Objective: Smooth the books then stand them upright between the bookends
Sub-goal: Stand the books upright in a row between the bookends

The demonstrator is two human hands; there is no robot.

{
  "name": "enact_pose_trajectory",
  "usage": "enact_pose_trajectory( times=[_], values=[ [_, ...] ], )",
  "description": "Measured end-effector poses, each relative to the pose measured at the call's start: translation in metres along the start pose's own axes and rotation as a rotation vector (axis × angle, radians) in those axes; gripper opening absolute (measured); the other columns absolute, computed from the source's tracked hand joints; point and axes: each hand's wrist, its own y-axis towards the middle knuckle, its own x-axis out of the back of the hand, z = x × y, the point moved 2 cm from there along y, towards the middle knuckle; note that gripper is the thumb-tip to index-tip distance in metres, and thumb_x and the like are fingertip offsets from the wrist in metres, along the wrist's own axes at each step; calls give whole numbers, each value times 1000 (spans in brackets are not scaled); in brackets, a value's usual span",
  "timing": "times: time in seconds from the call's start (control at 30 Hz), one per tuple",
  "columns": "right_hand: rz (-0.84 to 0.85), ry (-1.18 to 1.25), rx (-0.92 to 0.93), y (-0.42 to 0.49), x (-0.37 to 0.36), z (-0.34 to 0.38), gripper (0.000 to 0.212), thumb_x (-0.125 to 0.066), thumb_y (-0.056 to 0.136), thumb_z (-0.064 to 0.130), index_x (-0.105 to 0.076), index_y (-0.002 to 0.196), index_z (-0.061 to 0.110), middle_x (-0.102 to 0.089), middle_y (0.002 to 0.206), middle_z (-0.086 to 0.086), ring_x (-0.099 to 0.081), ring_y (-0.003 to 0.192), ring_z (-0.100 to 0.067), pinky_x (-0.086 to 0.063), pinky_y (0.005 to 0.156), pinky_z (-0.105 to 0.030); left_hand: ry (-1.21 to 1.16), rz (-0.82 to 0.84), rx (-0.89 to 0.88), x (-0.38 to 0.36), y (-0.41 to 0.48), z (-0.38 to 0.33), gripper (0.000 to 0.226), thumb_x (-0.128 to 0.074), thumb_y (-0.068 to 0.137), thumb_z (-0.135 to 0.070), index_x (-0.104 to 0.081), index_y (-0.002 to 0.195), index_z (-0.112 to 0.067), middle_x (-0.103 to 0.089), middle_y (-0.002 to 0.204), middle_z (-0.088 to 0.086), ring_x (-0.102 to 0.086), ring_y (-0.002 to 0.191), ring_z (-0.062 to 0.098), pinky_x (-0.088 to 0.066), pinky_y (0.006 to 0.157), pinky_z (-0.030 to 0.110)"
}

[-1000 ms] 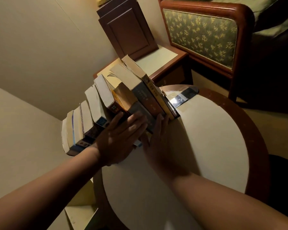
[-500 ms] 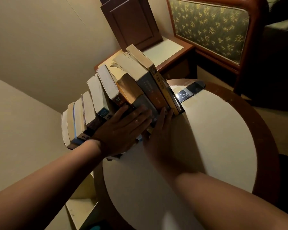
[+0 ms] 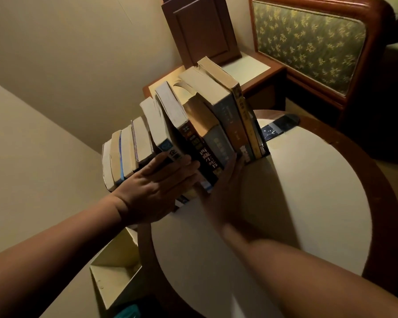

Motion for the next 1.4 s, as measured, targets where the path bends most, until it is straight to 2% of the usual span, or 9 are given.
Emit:
enact_pose_trajectory(
  times=[0.2,0.47,0.6,0.77,0.93,1.03,1.17,1.23,1.4],
  values=[
    [-40,-54,-12,1,-6,-1,111,-58,82,71,-7,156,6,-9,162,-22,-15,150,-36,-31,112,-56,92,-42,1,-8,3,4,54,-26,102,-7,-19,156,-4,-15,163,18,-19,150,37,-30,117,53],
    [-37,-41,-34,-1,-5,2,112,-66,81,66,-8,157,8,-9,163,-20,-17,149,-36,-27,118,-50,220,4,12,-15,5,3,56,-22,102,-13,-13,156,-1,-18,162,19,-16,150,38,-14,121,52],
    [-14,-71,-6,-3,0,-2,117,-72,77,62,-6,157,9,-7,163,-19,-15,149,-35,-28,117,-50,102,-55,47,-9,2,0,54,-30,102,-8,-20,155,-3,-21,162,17,-20,150,36,-28,117,55],
    [37,-102,-56,-15,-7,7,124,-44,74,87,-2,156,5,1,163,-19,-8,150,-36,-23,119,-52,103,-57,67,-10,-21,-6,56,-37,100,-17,-28,154,-7,-23,161,18,-20,150,36,-23,119,56],
    [14,-254,-3,-23,-17,9,121,-55,80,76,4,155,2,0,163,-24,-8,150,-38,-22,119,-51,125,-161,55,-16,-26,-1,66,-47,96,-20,-22,155,-5,-17,160,19,-18,150,36,-13,122,53],
    [29,-270,1,-23,-20,6,120,-52,81,77,3,155,0,1,163,-24,-7,151,-36,-18,121,-45,137,-146,65,-21,-23,0,63,-36,100,-22,-13,155,-3,-10,160,22,-8,151,38,-4,123,53],
    [7,-253,3,-21,-18,10,120,-58,81,74,-3,154,-4,-4,162,-26,-11,150,-37,-15,120,-41,121,-102,84,-24,-24,-1,49,-20,104,-14,-21,152,-5,-18,157,22,-5,151,37,-6,123,54],
    [2,-207,9,-20,-15,10,115,-49,83,77,-6,155,-2,-6,162,-24,-12,150,-36,-18,120,-42,80,-106,89,-18,-23,-3,51,-27,103,-16,-24,153,-6,-16,160,21,-11,151,36,-10,122,53],
    [-97,-141,69,-6,16,-2,89,-28,96,70,-11,157,7,-8,164,-15,-15,150,-31,-26,117,-53,72,-70,55,-16,0,-22,78,-41,93,-26,-2,156,-2,4,164,19,-2,152,35,-1,122,53]
  ],
)
